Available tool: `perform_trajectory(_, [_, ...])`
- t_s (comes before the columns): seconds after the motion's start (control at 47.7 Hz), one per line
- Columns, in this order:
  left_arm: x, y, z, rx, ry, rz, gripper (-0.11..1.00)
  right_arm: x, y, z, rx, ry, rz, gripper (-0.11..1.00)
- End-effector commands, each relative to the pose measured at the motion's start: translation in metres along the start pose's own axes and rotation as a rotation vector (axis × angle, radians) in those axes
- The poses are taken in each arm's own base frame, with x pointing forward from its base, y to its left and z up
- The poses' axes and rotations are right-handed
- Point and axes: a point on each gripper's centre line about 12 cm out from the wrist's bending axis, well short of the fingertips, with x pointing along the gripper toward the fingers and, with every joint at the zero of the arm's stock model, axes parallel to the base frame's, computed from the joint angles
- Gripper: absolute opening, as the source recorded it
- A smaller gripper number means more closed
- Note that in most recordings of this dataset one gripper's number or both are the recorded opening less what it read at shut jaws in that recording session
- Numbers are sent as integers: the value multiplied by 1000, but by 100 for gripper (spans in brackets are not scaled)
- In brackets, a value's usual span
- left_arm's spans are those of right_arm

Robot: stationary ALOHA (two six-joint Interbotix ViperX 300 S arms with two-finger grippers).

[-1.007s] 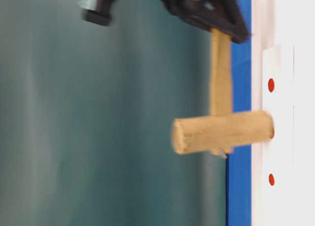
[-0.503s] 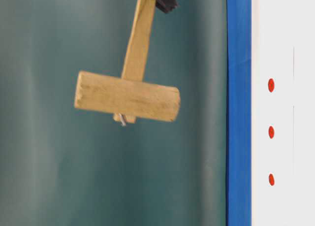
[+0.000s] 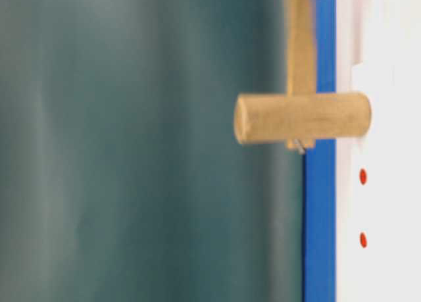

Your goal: Hit the mark with a hammer.

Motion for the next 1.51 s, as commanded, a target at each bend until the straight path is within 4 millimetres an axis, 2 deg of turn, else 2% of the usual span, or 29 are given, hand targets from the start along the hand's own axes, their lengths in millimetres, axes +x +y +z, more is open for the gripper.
perform_trajectory(0.0, [1,1,3,-3,-4,2,82,10,1,-5,18,43,-6,2])
perform_trajectory(0.21, [1,0,3,-7,-6,2,82,-5,2,14,17,-47,2,2])
perform_trajectory(0.503, [0,1,4,-5,-11,2,82,-51,7,62,-7,-274,61,2])
perform_trajectory(0.65, [0,1,4,-7,-9,2,82,-58,10,71,-26,-304,79,2])
perform_trajectory(0.902, [0,1,4,-5,-11,2,82,-42,22,88,-47,-278,109,2])
perform_trajectory(1.259, [1,0,3,-5,-3,1,82,-3,53,134,-119,-274,158,2])
perform_trajectory(1.489, [1,0,3,-7,0,1,82,12,64,153,-142,-275,184,2])
